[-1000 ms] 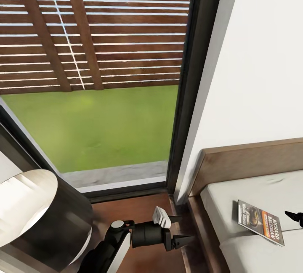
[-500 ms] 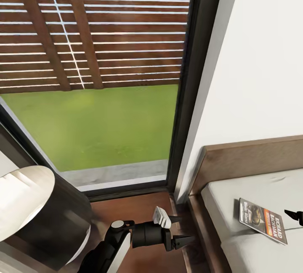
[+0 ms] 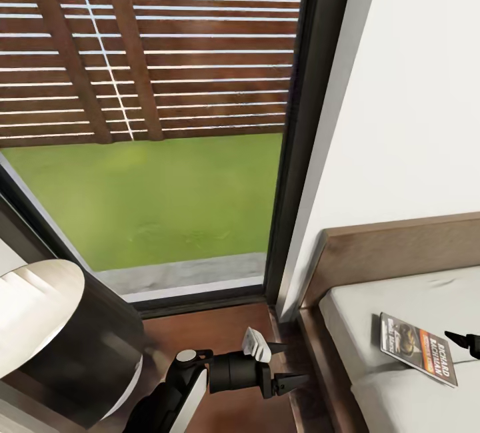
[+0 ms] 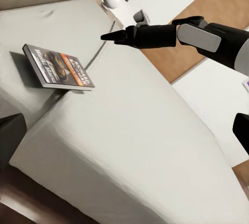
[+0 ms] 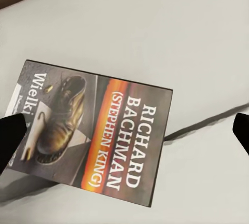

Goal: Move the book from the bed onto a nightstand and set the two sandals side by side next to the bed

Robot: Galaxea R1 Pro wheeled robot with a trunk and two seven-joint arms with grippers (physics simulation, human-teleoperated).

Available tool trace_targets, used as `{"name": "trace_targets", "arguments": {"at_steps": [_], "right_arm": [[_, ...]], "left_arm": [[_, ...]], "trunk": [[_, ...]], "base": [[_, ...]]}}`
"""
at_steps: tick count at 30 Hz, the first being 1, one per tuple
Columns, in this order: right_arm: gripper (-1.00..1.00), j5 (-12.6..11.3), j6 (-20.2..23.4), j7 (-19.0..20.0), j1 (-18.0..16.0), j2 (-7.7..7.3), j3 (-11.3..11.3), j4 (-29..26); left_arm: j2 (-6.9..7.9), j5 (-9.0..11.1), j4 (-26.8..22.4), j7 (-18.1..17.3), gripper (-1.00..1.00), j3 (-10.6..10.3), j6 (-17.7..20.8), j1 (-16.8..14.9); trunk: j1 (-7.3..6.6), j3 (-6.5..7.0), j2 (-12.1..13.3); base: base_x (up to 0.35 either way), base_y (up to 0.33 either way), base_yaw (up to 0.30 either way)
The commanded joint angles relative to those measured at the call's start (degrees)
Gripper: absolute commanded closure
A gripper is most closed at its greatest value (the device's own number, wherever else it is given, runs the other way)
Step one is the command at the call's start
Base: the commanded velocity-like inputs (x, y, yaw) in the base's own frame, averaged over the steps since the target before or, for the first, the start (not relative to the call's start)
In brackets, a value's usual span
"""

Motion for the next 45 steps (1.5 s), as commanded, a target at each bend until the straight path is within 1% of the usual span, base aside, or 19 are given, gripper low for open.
{"name": "trace_targets", "arguments": {"at_steps": [1,17,18,19,21,28,34,41,45], "right_arm": [[-1.0,0.4,0.3,0.5,-0.1,0.04,-0.3,-0.1],[-1.0,0.4,0.3,0.8,-0.1,0.02,-0.2,-0.1],[-1.0,0.4,0.3,0.9,-0.1,0.02,-0.2,-0.1],[-1.0,0.4,0.3,2.7,-0.1,-0.01,-0.2,-0.1],[-1.0,0.4,0.3,4.0,-0.1,-0.02,-0.2,-0.1],[-1.0,0.4,0.3,5.0,-0.1,-0.04,-0.2,-0.1],[-1.0,0.4,0.2,5.1,-0.1,-0.1,-0.2,-0.2],[-1.0,0.4,0.2,5.1,-0.1,-0.11,-0.3,-1.7],[-1.0,0.4,0.2,5.1,-0.1,-0.11,-0.3,-2.0]], "left_arm": [[0.01,0.5,0.0,0.0,-1.0,0.0,0.6,0.0],[0.01,0.5,0.0,0.0,-1.0,0.0,0.6,0.0],[0.01,0.5,0.0,0.0,-1.0,0.0,0.6,0.0],[0.01,0.5,0.0,0.0,-1.0,0.0,0.6,0.0],[0.01,0.5,0.0,0.0,-1.0,0.0,0.6,0.0],[0.01,0.5,0.0,0.0,-1.0,0.0,0.6,0.0],[0.01,0.5,0.0,0.0,-1.0,0.0,0.6,0.0],[0.01,0.5,0.0,0.0,-1.0,0.0,0.5,0.0],[0.01,0.5,0.0,0.0,-1.0,0.0,0.5,0.0]], "trunk": [[0.0,-0.05,0.0],[0.0,-0.05,0.0],[0.22,-0.22,-0.4],[0.44,-0.4,-0.8],[0.87,-0.76,-1.6],[2.41,-2.02,-4.4],[2.41,-2.02,-4.4],[2.41,-2.02,-4.4],[3.29,-2.74,-6.0]], "base": [[0.0,0.0,0.0],[0.0,0.0,0.0],[0.0,0.0,0.0],[0.0,0.0,0.0],[0.0,0.0,0.0],[0.0,0.0,0.0],[0.0,0.0,0.0],[0.0,0.0,0.0],[0.0,0.0,0.0]]}}
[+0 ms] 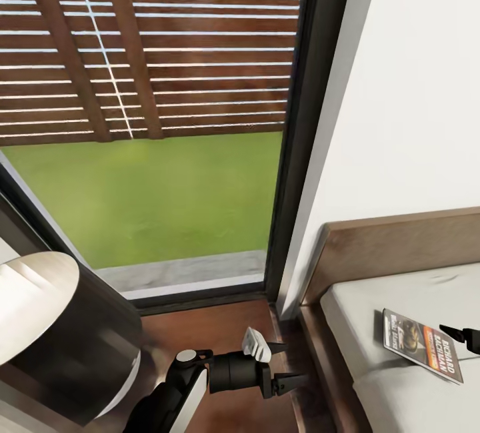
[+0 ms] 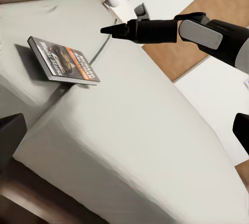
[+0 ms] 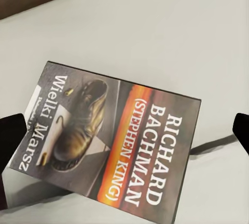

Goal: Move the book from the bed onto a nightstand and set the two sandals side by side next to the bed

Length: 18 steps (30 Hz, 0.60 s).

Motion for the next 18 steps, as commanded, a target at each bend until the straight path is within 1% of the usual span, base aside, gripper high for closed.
{"name": "trace_targets", "arguments": {"at_steps": [1,5,18], "right_arm": [[-1.0,0.3,0.3,0.4,-0.1,0.03,-0.2,-0.1],[-1.0,0.3,0.3,0.4,-0.1,0.03,-0.2,-0.1],[-1.0,0.3,0.3,0.4,-0.1,0.03,-0.2,-0.1]], "left_arm": [[0.01,0.5,0.0,0.0,-1.0,0.0,0.6,0.0],[0.01,0.5,0.0,0.0,-1.0,0.0,0.6,0.0],[0.01,0.5,0.0,0.0,-1.0,0.0,0.6,0.0]], "trunk": [[0.22,-0.23,-0.4],[1.1,-0.95,-2.0],[1.1,-0.95,-2.0]], "base": [[0.0,0.0,0.0],[0.0,0.0,0.0],[0.0,0.0,0.0]]}}
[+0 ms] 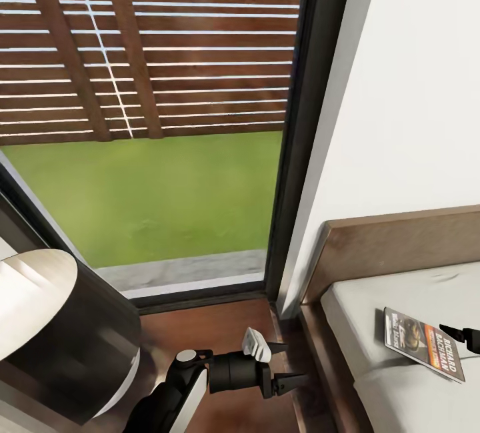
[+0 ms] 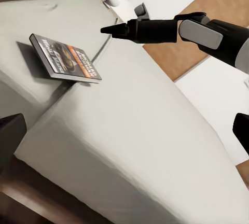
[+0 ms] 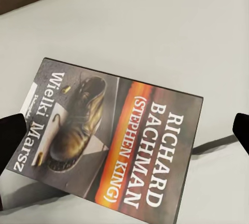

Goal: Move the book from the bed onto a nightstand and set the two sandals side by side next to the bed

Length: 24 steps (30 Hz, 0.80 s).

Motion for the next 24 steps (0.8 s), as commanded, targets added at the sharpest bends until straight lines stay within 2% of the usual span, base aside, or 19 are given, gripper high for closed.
{"name": "trace_targets", "arguments": {"at_steps": [1,16,24], "right_arm": [[-1.0,0.3,0.3,0.4,-0.1,0.03,-0.2,-0.1],[-1.0,0.3,0.3,0.4,-0.1,0.03,-0.2,-0.1],[-1.0,0.3,0.3,0.4,-0.1,0.03,-0.2,-0.1]], "left_arm": [[0.01,0.5,0.0,0.0,-1.0,0.0,0.5,0.0],[0.01,0.5,0.0,0.0,-1.0,0.0,0.5,0.0],[0.01,0.5,0.0,0.0,-1.0,0.0,0.6,0.0]], "trunk": [[0.21,-0.22,-0.4],[3.51,-2.92,-6.4],[3.51,-2.92,-6.4]], "base": [[0.0,0.0,0.0],[0.0,0.0,0.0],[0.0,0.0,0.0]]}}
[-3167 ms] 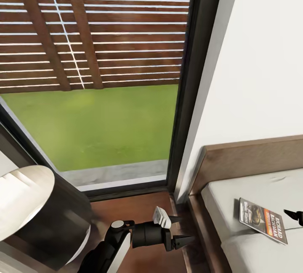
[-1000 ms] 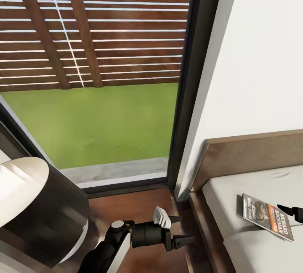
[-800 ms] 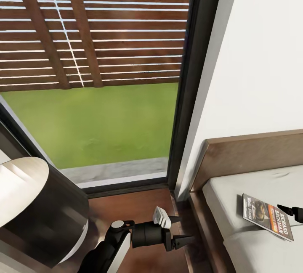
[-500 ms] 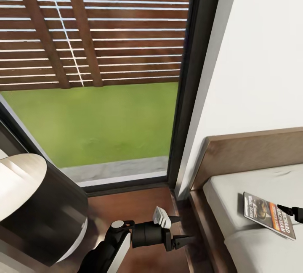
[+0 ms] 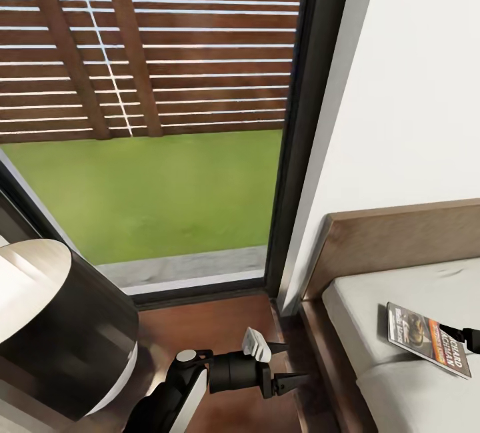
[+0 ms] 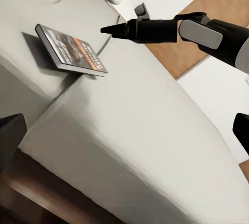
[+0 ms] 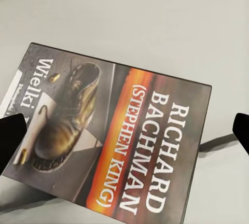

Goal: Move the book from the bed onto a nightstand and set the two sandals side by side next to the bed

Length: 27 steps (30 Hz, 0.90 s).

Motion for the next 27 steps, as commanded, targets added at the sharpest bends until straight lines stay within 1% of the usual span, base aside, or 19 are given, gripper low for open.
{"name": "trace_targets", "arguments": {"at_steps": [1,11,19,24,25,27], "right_arm": [[-1.0,0.3,0.3,0.4,-0.1,0.03,-0.2,-0.1],[-1.0,0.3,0.3,0.4,-0.1,0.03,-0.2,-0.1],[-1.0,0.3,0.3,0.4,-0.1,0.03,-0.2,-0.1],[-1.0,0.3,0.3,0.5,-0.1,0.03,-0.2,-0.2],[-1.0,0.3,0.3,1.0,-0.1,0.03,-0.2,-0.2],[-1.0,0.3,0.3,1.9,-0.1,0.03,-0.2,-0.2]], "left_arm": [[0.01,0.5,0.0,0.0,-1.0,0.0,0.6,0.0],[0.01,0.5,0.0,0.0,-1.0,0.0,0.5,0.0],[0.01,0.5,0.0,0.0,-1.0,0.0,0.5,0.0],[0.01,0.5,0.0,0.0,-1.0,0.0,0.5,0.0],[0.01,0.5,0.0,0.0,-1.0,0.0,0.6,0.0],[0.01,0.5,0.0,0.0,-1.0,0.0,0.6,0.0]], "trunk": [[-0.01,-0.04,0.0],[2.19,-1.84,-4.0],[2.19,-1.84,-4.0],[3.29,-2.74,-6.0],[3.51,-2.92,-6.4],[3.51,-2.92,-6.4]], "base": [[0.0,0.0,0.0],[0.0,0.0,0.0],[0.0,0.0,0.0],[0.0,0.0,0.0],[0.0,0.0,0.0],[0.0,0.0,0.0]]}}
